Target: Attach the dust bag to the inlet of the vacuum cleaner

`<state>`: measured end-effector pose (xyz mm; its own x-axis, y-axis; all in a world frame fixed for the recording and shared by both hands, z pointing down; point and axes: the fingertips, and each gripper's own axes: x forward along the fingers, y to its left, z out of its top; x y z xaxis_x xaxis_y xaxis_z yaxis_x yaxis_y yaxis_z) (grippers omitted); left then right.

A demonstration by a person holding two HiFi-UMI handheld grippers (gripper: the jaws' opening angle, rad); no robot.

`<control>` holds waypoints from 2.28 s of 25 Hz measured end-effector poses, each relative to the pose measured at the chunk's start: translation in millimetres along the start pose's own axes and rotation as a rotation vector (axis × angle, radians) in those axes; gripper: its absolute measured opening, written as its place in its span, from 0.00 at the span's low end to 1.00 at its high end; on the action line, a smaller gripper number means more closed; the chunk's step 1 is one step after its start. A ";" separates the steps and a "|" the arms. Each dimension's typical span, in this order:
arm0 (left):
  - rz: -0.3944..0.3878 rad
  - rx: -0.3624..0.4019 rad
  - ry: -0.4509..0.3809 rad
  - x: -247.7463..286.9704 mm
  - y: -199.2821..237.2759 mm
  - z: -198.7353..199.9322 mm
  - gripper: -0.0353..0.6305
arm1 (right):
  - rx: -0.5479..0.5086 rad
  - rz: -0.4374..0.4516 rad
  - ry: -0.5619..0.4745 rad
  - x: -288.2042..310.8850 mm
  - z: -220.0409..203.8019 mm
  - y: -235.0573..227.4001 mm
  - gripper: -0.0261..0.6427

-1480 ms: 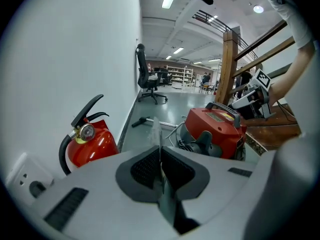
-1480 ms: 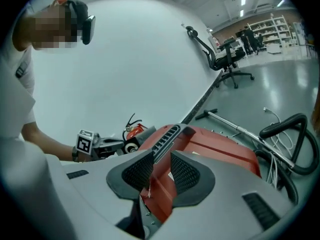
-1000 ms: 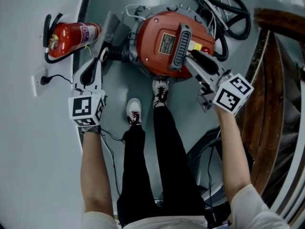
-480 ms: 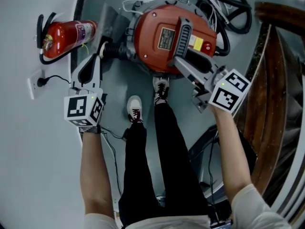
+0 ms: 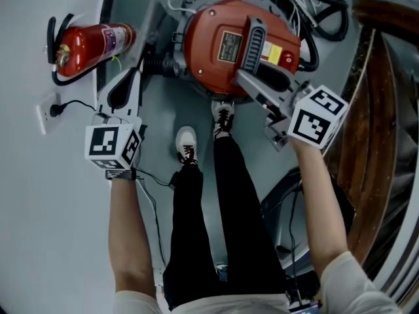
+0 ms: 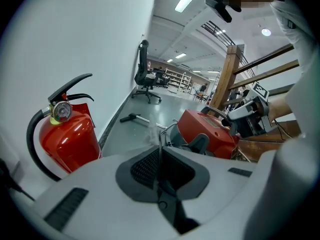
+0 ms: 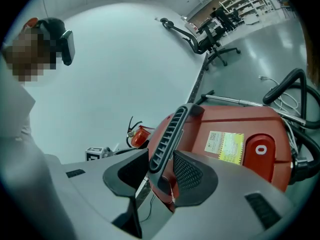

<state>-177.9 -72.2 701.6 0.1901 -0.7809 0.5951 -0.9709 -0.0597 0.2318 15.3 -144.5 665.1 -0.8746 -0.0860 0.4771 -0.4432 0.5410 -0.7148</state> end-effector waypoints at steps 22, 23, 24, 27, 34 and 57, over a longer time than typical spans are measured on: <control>-0.041 -0.327 0.004 0.9 2.7 -5.5 0.08 | 0.024 -0.027 -0.046 -0.7 0.0 -1.7 0.29; -0.034 -0.312 0.009 1.3 2.7 -5.9 0.09 | 0.025 -0.027 -0.047 -0.7 0.1 -1.7 0.29; -0.030 -0.294 0.014 1.8 2.2 -6.3 0.09 | 0.026 -0.027 -0.047 -0.8 0.1 -1.7 0.29; -0.022 -0.241 0.031 2.2 1.5 -7.1 0.09 | 0.027 -0.027 -0.049 -0.8 0.1 -1.0 0.29; -0.012 -0.232 0.019 3.4 3.1 -8.6 0.11 | 0.025 -0.026 -0.046 -0.9 -0.1 -1.2 0.29; -0.013 -0.370 0.090 7.9 5.7 -12.4 0.09 | 0.026 -0.025 -0.044 -0.2 -1.1 -0.7 0.29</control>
<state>-180.1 -71.0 717.1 0.2302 -0.7226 0.6518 -0.8534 0.1721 0.4921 15.9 -144.0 666.0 -0.8709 -0.1364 0.4722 -0.4693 0.5162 -0.7165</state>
